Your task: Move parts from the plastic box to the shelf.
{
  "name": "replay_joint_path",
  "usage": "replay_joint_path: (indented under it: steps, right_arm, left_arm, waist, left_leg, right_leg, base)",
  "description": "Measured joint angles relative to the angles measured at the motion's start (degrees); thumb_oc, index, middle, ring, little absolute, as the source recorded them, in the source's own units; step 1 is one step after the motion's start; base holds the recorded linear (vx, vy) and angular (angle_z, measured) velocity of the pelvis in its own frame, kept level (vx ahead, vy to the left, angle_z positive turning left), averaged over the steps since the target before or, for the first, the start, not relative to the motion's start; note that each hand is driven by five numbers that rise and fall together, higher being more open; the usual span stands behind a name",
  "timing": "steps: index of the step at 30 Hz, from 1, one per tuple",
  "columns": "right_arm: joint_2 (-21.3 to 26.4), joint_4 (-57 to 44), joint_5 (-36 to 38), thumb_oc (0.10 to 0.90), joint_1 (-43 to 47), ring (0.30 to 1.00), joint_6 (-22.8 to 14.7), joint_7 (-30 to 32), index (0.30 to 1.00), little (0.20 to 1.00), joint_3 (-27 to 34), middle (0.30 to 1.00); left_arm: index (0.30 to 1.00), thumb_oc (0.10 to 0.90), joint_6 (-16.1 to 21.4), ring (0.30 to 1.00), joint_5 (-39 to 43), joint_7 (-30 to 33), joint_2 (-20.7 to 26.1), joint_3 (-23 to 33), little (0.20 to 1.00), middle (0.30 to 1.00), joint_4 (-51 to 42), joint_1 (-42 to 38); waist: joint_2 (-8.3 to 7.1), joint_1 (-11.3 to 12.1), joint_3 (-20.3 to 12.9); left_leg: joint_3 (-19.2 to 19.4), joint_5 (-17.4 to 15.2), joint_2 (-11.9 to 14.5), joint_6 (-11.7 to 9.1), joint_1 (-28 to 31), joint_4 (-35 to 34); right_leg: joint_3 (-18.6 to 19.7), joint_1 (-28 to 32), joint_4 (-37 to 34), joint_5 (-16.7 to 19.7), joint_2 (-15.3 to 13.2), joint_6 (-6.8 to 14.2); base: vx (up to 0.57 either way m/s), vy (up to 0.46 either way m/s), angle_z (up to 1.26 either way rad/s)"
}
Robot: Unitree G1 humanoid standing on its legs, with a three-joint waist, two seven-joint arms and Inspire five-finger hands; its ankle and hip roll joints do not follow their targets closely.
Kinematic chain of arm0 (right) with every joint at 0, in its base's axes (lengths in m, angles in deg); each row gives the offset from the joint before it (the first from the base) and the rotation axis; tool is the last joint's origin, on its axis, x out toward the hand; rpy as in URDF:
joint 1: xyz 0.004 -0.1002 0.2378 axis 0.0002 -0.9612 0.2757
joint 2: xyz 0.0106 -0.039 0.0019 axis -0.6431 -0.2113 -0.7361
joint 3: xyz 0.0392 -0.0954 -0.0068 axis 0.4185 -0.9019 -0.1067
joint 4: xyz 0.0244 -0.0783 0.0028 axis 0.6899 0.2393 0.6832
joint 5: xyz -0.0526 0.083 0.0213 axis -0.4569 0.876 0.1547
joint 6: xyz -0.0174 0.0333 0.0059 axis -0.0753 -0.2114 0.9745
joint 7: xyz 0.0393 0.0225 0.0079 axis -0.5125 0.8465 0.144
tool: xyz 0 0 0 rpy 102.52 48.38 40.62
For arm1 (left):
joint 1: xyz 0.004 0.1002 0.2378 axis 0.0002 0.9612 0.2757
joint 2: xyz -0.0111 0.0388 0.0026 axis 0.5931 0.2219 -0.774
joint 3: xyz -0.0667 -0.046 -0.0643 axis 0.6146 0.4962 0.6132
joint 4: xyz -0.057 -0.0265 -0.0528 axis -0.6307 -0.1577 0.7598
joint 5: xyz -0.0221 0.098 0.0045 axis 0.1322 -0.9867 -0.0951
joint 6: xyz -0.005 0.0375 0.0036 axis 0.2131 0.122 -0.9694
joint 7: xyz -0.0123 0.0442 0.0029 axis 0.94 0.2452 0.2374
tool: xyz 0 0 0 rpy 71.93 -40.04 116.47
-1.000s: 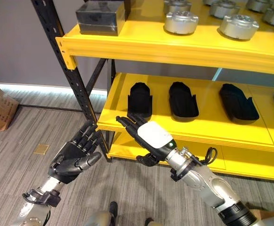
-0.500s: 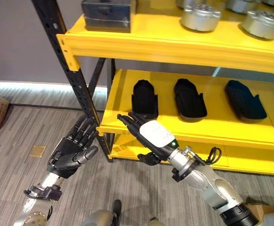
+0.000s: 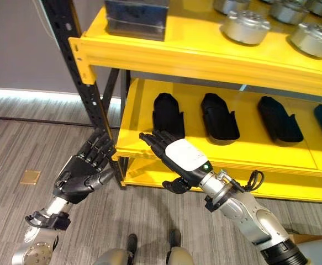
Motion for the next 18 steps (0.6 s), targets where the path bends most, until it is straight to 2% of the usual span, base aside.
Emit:
replay_joint_path:
  steps: [1, 2, 3, 5, 6, 7, 10, 13, 14, 15, 16, 17, 18]
  right_arm:
    - [0.1, 0.0, 1.0, 0.900, -0.1, 1.000, 0.0, -1.1, 1.000, 1.000, 0.0, 1.000]
    - [0.1, 0.1, 1.7, 0.900, -0.4, 1.000, -0.1, -2.0, 1.000, 1.000, 0.0, 1.000]
    - [0.2, 0.2, 2.4, 0.900, -0.5, 1.000, -0.2, -2.7, 1.000, 1.000, 0.0, 1.000]
    - [0.4, 0.4, 3.5, 0.900, -0.2, 1.000, 0.0, -3.6, 1.000, 1.000, 0.1, 1.000]
    - [1.4, 0.6, 4.5, 0.900, 0.8, 1.000, 0.2, -5.4, 1.000, 1.000, 0.0, 1.000]
    - [1.8, 0.6, 5.2, 0.900, 1.3, 1.000, 0.7, -6.2, 1.000, 1.000, 0.0, 1.000]
    - [2.6, 0.6, 7.8, 0.900, 2.5, 1.000, 2.4, -9.5, 1.000, 1.000, 0.1, 1.000]
    - [3.4, 0.9, 7.8, 0.900, 2.2, 1.000, 2.6, -11.4, 1.000, 1.000, -0.5, 1.000]
    - [3.8, 1.2, 7.8, 0.900, 1.9, 1.000, 2.9, -12.0, 1.000, 1.000, -0.9, 1.000]
    - [4.2, 1.4, 7.8, 0.900, 1.3, 1.000, 3.0, -12.1, 1.000, 1.000, -0.8, 1.000]
    - [4.4, 1.3, 7.7, 0.900, 0.1, 1.000, 3.1, -11.8, 1.000, 1.000, -0.2, 1.000]
    - [5.4, 1.4, 7.5, 0.900, -1.6, 1.000, 3.6, -11.6, 1.000, 1.000, 0.7, 1.000]
    - [5.6, 1.9, 7.1, 0.900, -1.9, 1.000, 3.6, -11.4, 1.000, 1.000, 0.8, 1.000]
  left_arm:
    - [1.000, 0.900, 0.0, 1.000, 0.0, 0.2, 0.3, 0.0, 1.000, 1.000, -0.2, 0.4]
    - [1.000, 0.900, 0.0, 1.000, -0.1, 0.8, 0.4, 0.0, 1.000, 1.000, -0.2, 1.0]
    - [1.000, 0.900, 0.2, 1.000, -0.1, 1.2, 0.4, 0.0, 1.000, 1.000, -0.3, 1.8]
    - [1.000, 0.900, 0.4, 1.000, -0.1, 2.1, 0.1, -0.7, 1.000, 1.000, -0.6, 3.1]
    - [1.000, 0.900, 0.4, 1.000, -0.1, 2.4, -0.1, -1.4, 1.000, 1.000, -0.6, 3.7]
    - [1.000, 0.900, 0.3, 1.000, -0.1, 2.6, -0.2, -1.8, 1.000, 1.000, -0.6, 3.7]
    - [1.000, 0.900, 0.4, 1.000, 0.0, 3.4, -1.5, -2.1, 1.000, 1.000, -0.7, 2.7]
    - [1.000, 0.900, 0.3, 1.000, -0.1, 3.6, -2.0, -2.2, 1.000, 1.000, -0.7, 1.8]
    - [1.000, 0.900, 0.3, 1.000, 0.0, 3.6, -2.0, -2.1, 1.000, 1.000, -0.7, 1.7]
    - [1.000, 0.900, 0.3, 1.000, -0.1, 3.6, -2.1, -2.3, 1.000, 1.000, -0.5, 1.5]
    - [1.000, 0.900, 0.2, 1.000, -0.1, 3.6, -2.2, -3.1, 1.000, 1.000, 0.1, 0.5]
    - [1.000, 0.900, 0.1, 1.000, -0.1, 3.4, -2.9, -4.9, 1.000, 1.000, 0.6, -1.5]
    - [1.000, 0.900, 0.2, 1.000, -0.1, 3.3, -3.5, -5.8, 1.000, 1.000, 0.3, -2.2]
  waist:
    - [-1.50, -0.5, -0.3]
    - [-2.73, -0.7, -1.0]
    - [-3.50, -0.4, -1.6]
    - [-2.05, -0.5, -2.0]
    - [-1.26, -0.4, -2.2]
    - [-0.84, -0.9, -2.2]
    - [-0.01, -1.4, -2.3]
    - [0.63, -1.6, -2.2]
    - [1.03, -1.6, -2.3]
    - [1.86, -1.7, -2.2]
    - [2.20, -3.3, -2.2]
    - [3.02, -4.8, -2.0]
    - [3.44, -4.4, -1.9]
  left_leg:
    - [-0.8, -0.3, 0.0, -0.7, 0.8, -0.1]
    - [-1.2, -0.7, -0.3, -1.7, 1.3, -0.2]
    - [-1.3, -1.2, -0.1, -2.5, 1.5, 0.1]
    - [-1.6, -1.8, 2.8, -3.5, 1.3, 0.0]
    - [-1.2, -0.7, 5.4, -5.1, 2.6, -1.7]
    - [-0.8, -0.2, 6.5, -5.5, 2.9, -2.5]
    - [-0.1, 0.9, 8.7, -7.1, 3.1, -3.9]
    - [-0.1, 1.3, 9.2, -7.6, 2.9, -4.0]
    - [0.1, 1.3, 9.3, -7.6, 3.0, -3.9]
    - [2.2, 1.3, 9.4, -7.4, 2.4, -3.7]
    - [6.2, 2.0, 9.1, -6.2, 0.6, -2.5]
    - [12.8, 1.8, 8.9, -0.6, -1.1, -1.8]
    - [14.0, 1.5, 9.1, -0.5, -1.9, -0.5]
  right_leg:
    - [0.0, 1.2, -1.0, 2.1, -0.6, -0.6]
    - [-0.6, 2.7, -0.8, 2.5, -1.0, -1.0]
    - [-0.6, 4.0, -1.6, 4.8, -0.8, -0.8]
    - [-1.8, 4.2, -1.7, 4.3, 1.8, -2.0]
    - [-2.4, 4.5, -2.0, 4.6, 4.4, -3.3]
    - [-3.1, 4.8, -2.5, 4.3, 5.4, -4.0]
    - [-3.4, 4.9, -3.7, 4.4, 7.6, -5.5]
    - [-4.6, 5.4, -4.1, 4.0, 8.2, -6.2]
    - [-5.0, 6.0, -4.3, 3.9, 8.3, -6.2]
    - [-6.5, 6.5, -4.2, 3.2, 8.1, -6.1]
    - [-8.8, 6.9, -4.1, 2.8, 7.0, -6.1]
    - [-12.4, 6.3, -1.8, 0.7, 5.6, -6.3]
    - [-13.0, 5.5, -0.3, -0.2, 4.7, -6.0]
  base:
    - [0.13, -0.198, 0.31]
    - [0.18, -0.258, 0.36]
    - [0.15, -0.166, 0.15]
    - [0.14, -0.155, 0.04]
    - [0.11, -0.119, 0.03]
    - [0.15, -0.176, 0.04]
    - [0.09, -0.117, -0.01]
    - [0.08, -0.072, 0.14]
    - [0.06, -0.061, 0.35]
    - [0.03, -0.046, 0.70]
    - [-0.02, 0.015, 1.49]
    - [-0.03, 0.070, 1.54]
    - [0.00, 0.145, 1.23]
